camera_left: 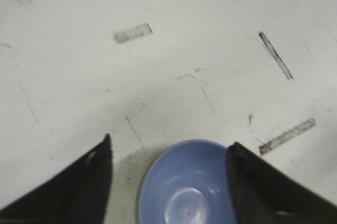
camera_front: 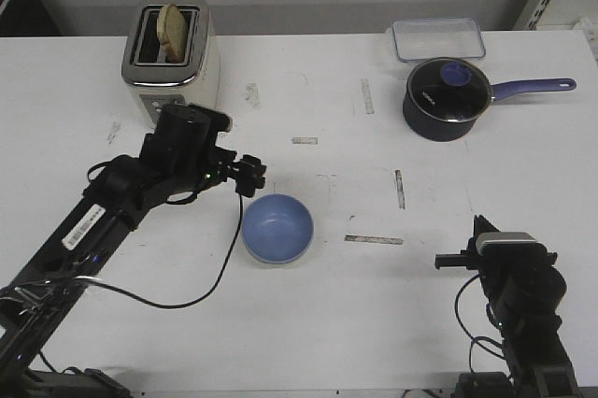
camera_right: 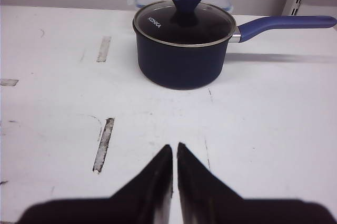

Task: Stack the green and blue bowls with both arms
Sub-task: 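Release the blue bowl and retract the left gripper to the rest pose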

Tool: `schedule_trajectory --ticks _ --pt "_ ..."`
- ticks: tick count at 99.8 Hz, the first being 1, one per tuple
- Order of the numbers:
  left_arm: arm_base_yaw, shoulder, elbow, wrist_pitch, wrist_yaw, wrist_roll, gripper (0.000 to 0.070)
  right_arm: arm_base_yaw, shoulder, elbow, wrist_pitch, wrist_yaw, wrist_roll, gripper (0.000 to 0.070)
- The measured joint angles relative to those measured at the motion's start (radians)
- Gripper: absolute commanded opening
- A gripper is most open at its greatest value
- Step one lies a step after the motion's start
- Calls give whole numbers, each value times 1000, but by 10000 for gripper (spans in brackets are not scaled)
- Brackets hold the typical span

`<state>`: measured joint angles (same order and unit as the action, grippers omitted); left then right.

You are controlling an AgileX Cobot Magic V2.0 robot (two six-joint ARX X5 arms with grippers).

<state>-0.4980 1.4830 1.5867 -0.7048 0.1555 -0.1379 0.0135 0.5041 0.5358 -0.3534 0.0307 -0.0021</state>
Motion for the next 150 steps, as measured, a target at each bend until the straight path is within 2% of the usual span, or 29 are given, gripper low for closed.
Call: schedule_trajectory --ticks 6,22,32,44,64,75,90,114,150 --pt "9 -24 21 2 -48 19 0 0 0 0 0 0 0 1" --pt "60 -99 25 -29 -203 76 0 0 0 0 1 0 0 1" --pt "129 -156 3 -30 -256 113 0 0 0 0 1 0 0 0" --pt "246 -277 -121 43 -259 133 0 0 -2 0 1 0 0 1" --pt "421 -574 -468 212 -263 151 0 0 -35 0 1 9 3 1" --pt "463 -743 -650 296 -262 153 0 0 -60 0 -1 49 10 0" --pt "470 -914 -822 314 -261 182 0 0 -103 0 -37 78 11 1" --pt "470 -1032 -944 323 -260 192 0 0 -114 -1 -53 67 10 1" --pt "470 -1049 -948 328 -260 191 1 0 -114 -2 -3 48 7 0"
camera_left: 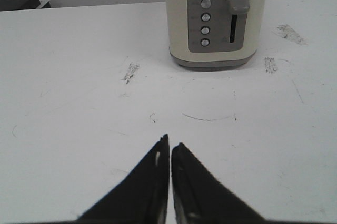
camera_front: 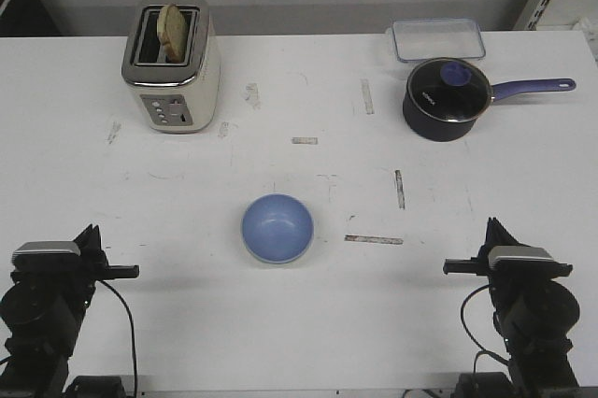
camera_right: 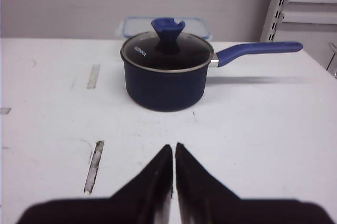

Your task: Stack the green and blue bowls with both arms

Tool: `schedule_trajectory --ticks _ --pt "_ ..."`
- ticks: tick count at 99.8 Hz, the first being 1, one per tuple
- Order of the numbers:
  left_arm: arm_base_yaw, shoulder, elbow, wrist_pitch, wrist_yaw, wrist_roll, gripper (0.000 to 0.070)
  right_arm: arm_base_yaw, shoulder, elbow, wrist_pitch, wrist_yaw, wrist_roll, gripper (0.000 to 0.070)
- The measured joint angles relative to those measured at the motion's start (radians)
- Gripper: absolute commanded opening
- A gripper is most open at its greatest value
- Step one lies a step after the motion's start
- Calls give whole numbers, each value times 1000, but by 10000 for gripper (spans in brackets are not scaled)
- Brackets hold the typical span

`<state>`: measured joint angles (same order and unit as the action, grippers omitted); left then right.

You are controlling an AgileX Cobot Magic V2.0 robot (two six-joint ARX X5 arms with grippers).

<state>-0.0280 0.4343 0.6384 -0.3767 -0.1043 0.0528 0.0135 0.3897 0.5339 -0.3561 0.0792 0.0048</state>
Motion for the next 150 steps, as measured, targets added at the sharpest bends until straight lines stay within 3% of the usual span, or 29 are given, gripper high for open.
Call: schedule_trajectory --ticks 62,74,103,115,129,150 --pt "0 -72 -4 5 -1 0 1 0 0 0 10 0 0 1" --pt "14 -121 -82 53 -1 0 1 0 0 0 10 0 0 0" --pt "24 -350 -483 393 0 0 1 0 0 0 10 0 0 1" --pt "21 -431 -605 423 7 0 1 0 0 0 10 0 0 0" --pt "18 -430 -605 437 51 -8 1 0 0 0 10 0 0 0" --pt "16 -429 -605 451 51 -14 1 0 0 0 10 0 0 1"
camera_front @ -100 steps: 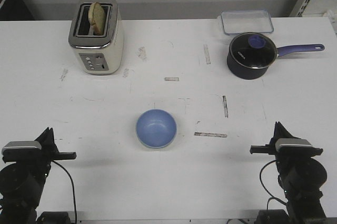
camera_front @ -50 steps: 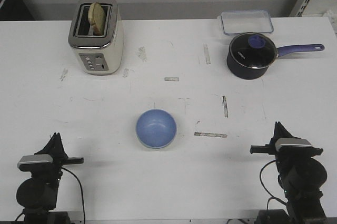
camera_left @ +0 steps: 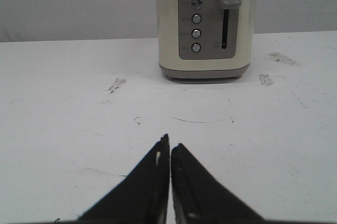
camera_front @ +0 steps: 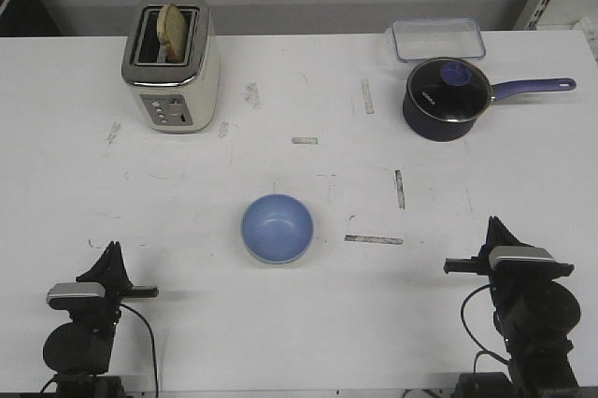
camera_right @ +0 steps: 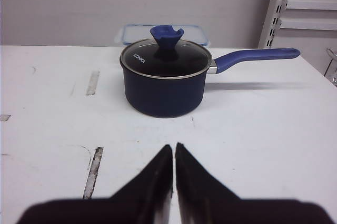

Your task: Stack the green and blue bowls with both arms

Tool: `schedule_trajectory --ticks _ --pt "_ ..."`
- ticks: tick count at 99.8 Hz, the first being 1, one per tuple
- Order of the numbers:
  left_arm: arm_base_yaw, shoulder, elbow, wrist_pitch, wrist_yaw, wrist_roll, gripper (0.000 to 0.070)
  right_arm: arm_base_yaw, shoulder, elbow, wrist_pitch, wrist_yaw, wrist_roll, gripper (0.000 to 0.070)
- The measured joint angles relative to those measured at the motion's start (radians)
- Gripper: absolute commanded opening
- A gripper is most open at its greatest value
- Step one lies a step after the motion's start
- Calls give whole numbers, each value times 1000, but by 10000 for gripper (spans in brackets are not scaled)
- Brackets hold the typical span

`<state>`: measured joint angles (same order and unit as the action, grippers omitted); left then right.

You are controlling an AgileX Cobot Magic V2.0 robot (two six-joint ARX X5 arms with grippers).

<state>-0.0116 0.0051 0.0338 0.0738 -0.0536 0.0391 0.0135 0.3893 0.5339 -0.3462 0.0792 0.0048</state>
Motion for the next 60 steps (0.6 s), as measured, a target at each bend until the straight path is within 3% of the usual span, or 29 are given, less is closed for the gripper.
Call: schedule_trajectory --ticks 60 --pt "0 0 0 1 0 0 1 0 0 0 0 0 -18 1"
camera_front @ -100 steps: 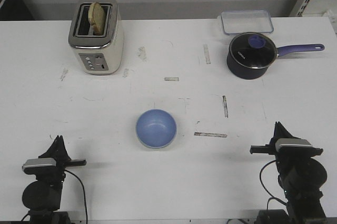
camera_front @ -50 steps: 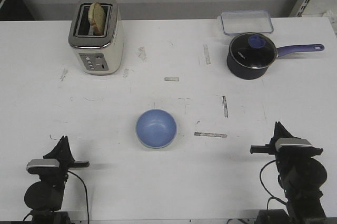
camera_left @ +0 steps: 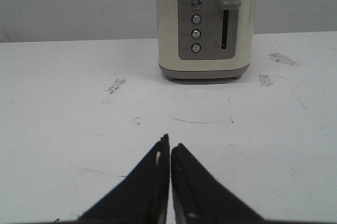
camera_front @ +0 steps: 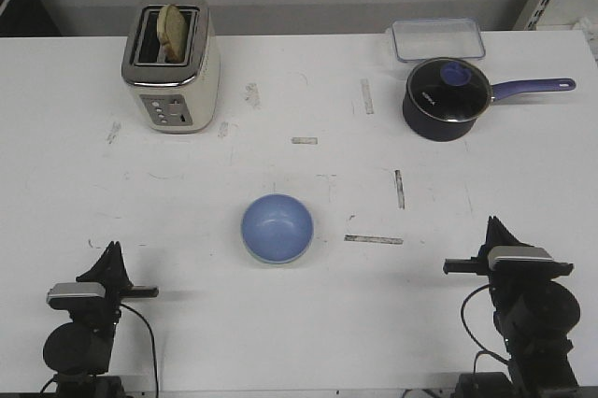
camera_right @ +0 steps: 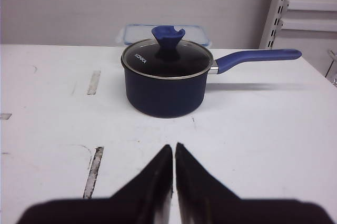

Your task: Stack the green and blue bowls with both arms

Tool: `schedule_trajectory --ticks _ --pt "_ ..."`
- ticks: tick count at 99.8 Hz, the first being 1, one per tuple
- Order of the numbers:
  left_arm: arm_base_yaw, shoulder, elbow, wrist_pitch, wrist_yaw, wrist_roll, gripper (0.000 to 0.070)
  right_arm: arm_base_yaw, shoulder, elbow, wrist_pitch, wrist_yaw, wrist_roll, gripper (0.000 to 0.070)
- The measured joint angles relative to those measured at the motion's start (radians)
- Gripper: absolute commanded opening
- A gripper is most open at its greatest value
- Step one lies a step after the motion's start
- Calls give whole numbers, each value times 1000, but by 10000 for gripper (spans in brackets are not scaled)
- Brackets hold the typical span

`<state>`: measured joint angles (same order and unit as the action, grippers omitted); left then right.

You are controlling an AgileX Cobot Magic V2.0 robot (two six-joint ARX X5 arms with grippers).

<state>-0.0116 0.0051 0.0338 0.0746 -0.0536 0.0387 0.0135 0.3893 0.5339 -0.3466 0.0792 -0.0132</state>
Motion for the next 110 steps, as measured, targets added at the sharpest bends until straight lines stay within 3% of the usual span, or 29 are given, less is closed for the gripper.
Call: schedule_trajectory --ticks 33,75,84,110 --pt "0 0 0 0 0 0 1 -16 -11 -31 21 0 -22 1" --pt "0 0 0 0 0 0 1 -72 -315 -481 306 -1 -31 1" --pt "0 0 0 0 0 0 1 -64 -386 -520 252 0 -27 1" --pt "0 0 0 5 0 0 1 -53 -389 -519 284 2 -24 1"
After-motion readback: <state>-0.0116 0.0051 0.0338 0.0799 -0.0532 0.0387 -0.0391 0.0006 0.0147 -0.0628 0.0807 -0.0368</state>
